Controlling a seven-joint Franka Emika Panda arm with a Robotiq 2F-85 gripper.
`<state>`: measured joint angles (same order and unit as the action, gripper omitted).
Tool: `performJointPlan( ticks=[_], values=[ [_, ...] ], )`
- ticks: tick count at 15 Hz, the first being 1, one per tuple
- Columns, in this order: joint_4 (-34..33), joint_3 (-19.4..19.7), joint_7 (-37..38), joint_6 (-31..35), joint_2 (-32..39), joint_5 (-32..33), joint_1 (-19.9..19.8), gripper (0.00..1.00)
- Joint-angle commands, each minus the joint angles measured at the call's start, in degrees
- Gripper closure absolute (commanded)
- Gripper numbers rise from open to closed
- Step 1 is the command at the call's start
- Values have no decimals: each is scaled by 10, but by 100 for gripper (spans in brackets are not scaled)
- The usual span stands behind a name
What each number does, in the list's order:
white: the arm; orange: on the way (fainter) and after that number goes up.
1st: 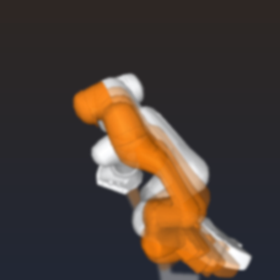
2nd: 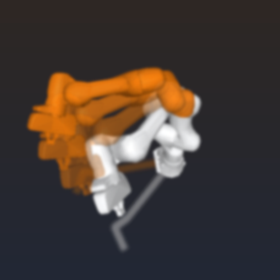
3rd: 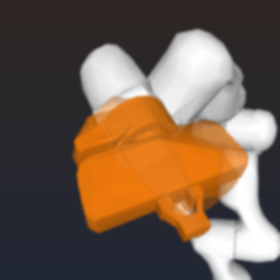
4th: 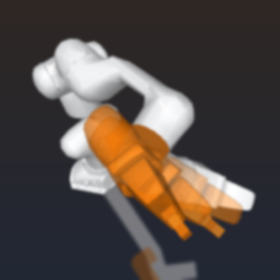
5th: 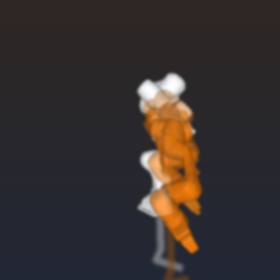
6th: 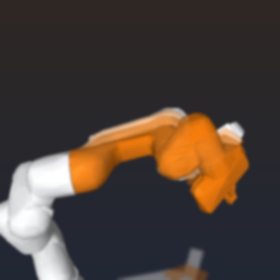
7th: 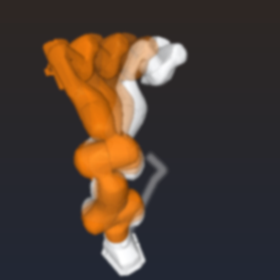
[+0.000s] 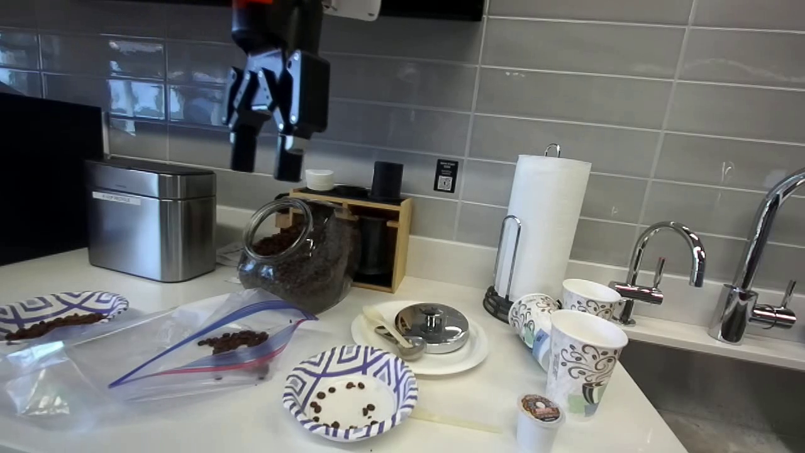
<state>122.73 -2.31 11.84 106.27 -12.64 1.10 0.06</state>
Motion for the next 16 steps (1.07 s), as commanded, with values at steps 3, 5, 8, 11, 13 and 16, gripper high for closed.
performJointPlan(
  ticks=[3,5,8,11,13,16],
  values=[
    [-19,7,143,94,76,-10,-21,0],
    [-29,10,199,113,103,-9,-24,0],
    [-49,16,284,148,141,-5,-24,0],
    [-41,22,286,137,133,1,-19,0],
    [-52,23,307,131,148,1,-17,0],
    [-58,23,315,128,152,1,-16,0]
  ],
)
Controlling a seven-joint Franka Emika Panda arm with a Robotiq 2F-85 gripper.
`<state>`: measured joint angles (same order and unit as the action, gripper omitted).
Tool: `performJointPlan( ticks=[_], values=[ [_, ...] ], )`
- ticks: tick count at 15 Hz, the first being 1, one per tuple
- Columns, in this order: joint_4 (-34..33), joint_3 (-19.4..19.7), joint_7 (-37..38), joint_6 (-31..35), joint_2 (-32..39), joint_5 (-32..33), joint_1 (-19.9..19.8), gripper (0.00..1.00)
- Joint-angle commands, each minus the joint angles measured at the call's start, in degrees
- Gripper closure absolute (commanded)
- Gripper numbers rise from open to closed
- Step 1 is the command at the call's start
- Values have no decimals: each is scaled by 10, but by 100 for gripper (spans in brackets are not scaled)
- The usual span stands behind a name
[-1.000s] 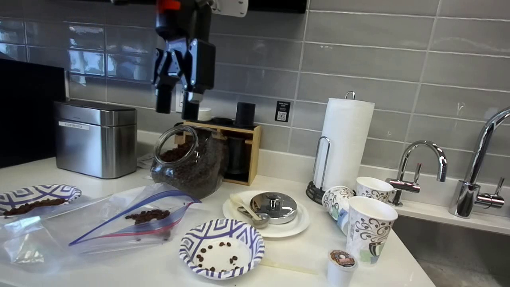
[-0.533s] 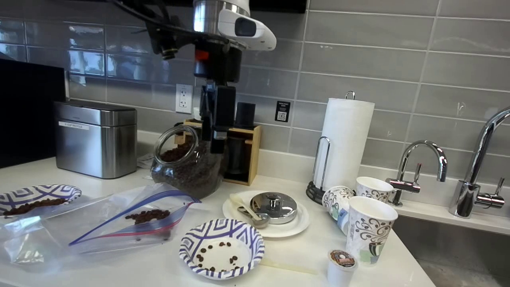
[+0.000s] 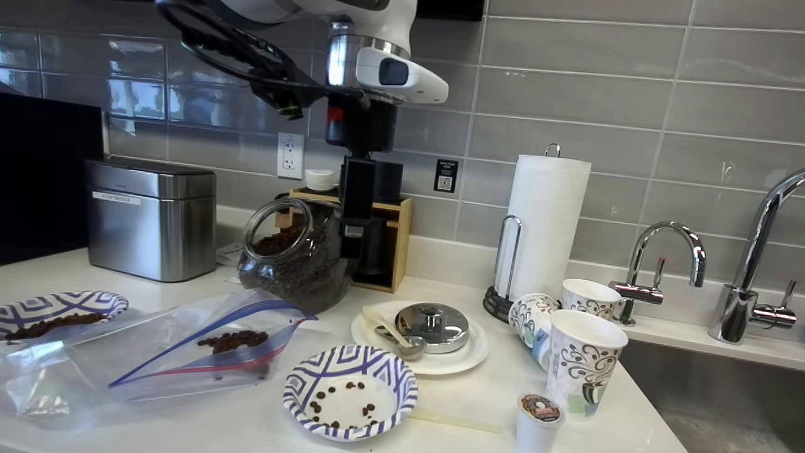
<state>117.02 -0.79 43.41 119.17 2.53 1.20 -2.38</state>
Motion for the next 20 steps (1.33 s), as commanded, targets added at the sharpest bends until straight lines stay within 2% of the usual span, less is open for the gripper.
performJointPlan(
  ticks=[1,3,7,9,15,20],
  values=[
    [-1,8,0,-1,0,0,8,0],
    [-6,9,23,3,10,0,9,0],
    [-1,8,-25,47,17,-28,8,0],
    [-7,10,-24,69,31,-28,8,0],
    [-43,15,-35,85,92,-60,9,0],
    [-87,22,0,68,140,-61,19,0]
  ],
)
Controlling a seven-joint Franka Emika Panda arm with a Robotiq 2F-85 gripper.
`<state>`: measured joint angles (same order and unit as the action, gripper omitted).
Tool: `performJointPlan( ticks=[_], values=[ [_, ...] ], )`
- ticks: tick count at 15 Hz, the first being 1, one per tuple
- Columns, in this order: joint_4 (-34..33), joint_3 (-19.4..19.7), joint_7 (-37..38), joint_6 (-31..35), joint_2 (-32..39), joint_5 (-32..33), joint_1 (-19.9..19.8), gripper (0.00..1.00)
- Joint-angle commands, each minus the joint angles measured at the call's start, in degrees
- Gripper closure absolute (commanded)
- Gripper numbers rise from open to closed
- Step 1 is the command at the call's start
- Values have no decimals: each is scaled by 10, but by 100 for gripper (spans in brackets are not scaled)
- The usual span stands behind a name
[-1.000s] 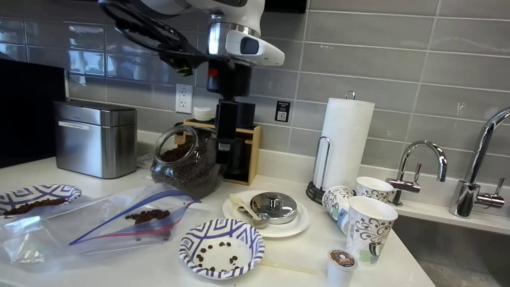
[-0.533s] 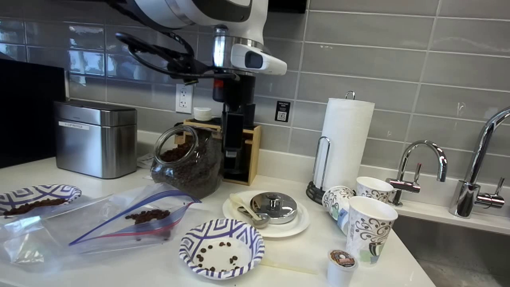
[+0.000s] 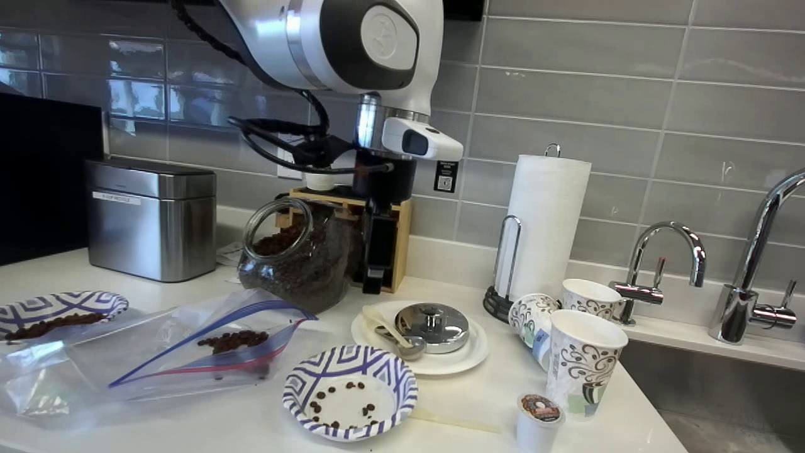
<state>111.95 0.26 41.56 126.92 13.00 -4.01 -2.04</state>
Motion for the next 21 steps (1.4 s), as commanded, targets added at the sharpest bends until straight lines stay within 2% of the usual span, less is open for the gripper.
performJointPlan(
  ticks=[1,11,21],
  values=[
    [-45,12,20,-11,44,-10,17,0],
    [-117,21,42,-37,125,-26,27,0],
    [-154,33,58,-31,168,-38,30,0]
  ],
)
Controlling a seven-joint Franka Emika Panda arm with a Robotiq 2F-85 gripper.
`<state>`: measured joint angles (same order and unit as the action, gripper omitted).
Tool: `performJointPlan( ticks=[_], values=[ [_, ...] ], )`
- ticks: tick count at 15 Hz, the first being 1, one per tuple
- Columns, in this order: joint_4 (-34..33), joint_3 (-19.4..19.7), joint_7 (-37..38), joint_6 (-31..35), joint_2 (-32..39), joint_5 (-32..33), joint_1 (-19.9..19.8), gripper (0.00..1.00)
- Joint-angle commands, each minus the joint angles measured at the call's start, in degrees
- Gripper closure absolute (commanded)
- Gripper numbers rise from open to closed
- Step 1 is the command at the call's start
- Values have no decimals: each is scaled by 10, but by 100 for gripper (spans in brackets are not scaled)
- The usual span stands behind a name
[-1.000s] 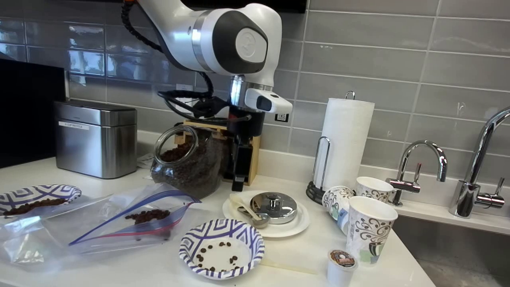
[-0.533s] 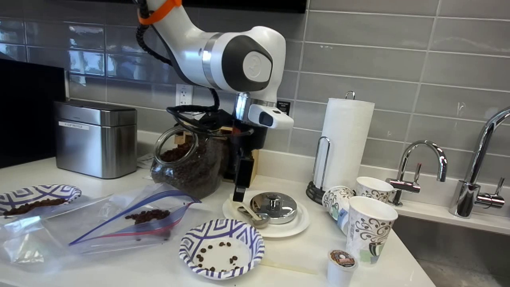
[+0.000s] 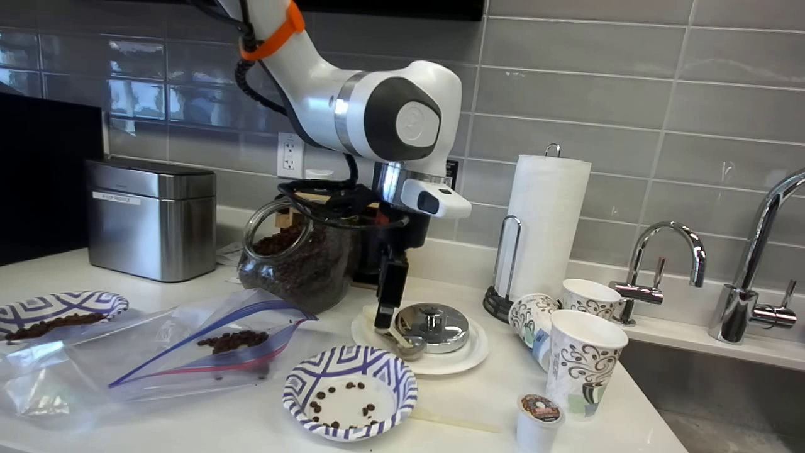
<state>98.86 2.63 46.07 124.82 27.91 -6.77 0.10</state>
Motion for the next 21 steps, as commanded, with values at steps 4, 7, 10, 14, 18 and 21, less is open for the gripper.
performJointPlan(
  ticks=[4,7,10,14,18,21],
  values=[
    [-32,7,22,1,28,-25,9,0],
    [-40,9,26,11,36,-18,15,0],
    [-48,9,17,25,46,-11,18,0],
    [-58,10,12,41,60,-8,22,0],
    [-61,15,15,61,70,0,28,0],
    [-68,17,15,62,78,-3,29,0]
  ],
)
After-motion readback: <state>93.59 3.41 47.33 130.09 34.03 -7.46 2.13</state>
